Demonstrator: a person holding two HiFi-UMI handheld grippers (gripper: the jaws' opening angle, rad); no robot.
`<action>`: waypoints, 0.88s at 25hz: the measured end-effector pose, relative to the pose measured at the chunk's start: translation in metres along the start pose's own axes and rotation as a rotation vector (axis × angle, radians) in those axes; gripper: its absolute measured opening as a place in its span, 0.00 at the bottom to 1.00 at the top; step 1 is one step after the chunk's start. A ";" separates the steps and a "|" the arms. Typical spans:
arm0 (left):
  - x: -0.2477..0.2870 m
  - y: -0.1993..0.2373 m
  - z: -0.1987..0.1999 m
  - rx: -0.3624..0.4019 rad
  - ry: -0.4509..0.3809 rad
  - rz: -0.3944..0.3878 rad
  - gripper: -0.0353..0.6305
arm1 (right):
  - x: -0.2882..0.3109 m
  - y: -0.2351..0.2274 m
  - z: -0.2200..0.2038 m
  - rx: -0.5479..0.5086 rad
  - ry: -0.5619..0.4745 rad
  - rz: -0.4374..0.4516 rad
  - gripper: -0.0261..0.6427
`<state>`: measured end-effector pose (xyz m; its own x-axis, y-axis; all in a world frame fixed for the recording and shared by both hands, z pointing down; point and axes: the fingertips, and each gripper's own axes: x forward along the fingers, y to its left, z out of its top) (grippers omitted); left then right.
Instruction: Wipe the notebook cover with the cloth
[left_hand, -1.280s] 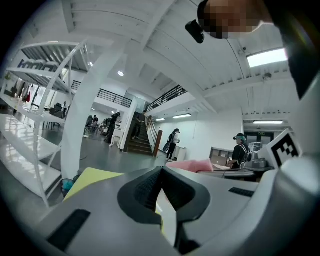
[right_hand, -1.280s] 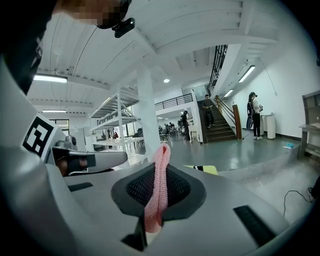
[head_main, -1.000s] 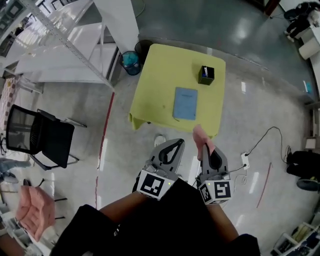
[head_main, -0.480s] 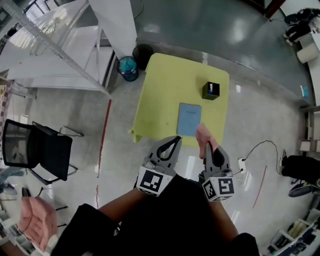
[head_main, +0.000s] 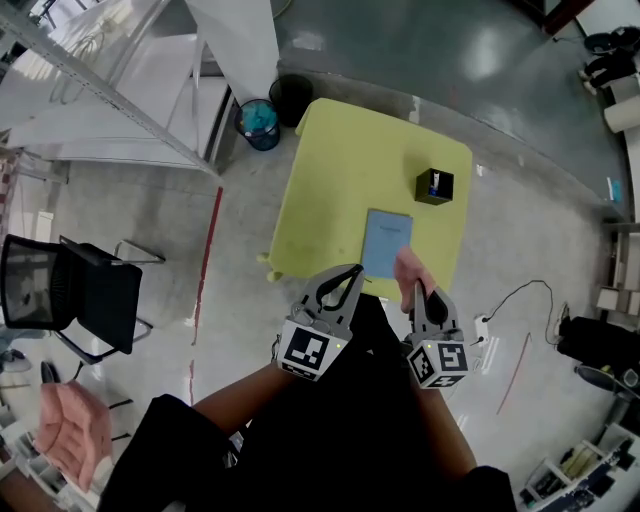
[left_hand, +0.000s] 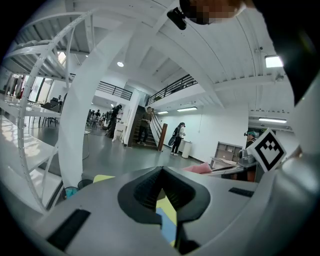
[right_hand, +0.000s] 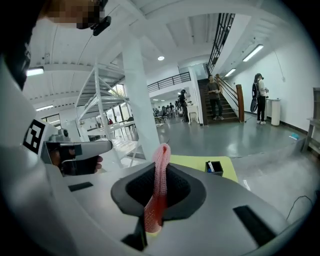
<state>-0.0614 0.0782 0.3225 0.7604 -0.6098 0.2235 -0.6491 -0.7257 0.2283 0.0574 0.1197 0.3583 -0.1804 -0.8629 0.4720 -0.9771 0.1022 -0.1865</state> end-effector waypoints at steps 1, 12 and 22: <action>0.003 0.005 -0.003 -0.010 0.006 0.012 0.06 | 0.010 -0.003 -0.004 -0.001 0.013 0.005 0.09; 0.051 0.030 -0.027 -0.067 0.071 0.107 0.06 | 0.121 -0.028 -0.054 0.100 0.174 0.147 0.09; 0.100 0.064 -0.072 -0.174 0.178 0.211 0.06 | 0.189 -0.059 -0.100 0.130 0.303 0.182 0.09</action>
<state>-0.0283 -0.0059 0.4274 0.6024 -0.6645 0.4423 -0.7980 -0.5143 0.3141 0.0695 0.0002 0.5445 -0.3943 -0.6486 0.6511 -0.9070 0.1605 -0.3895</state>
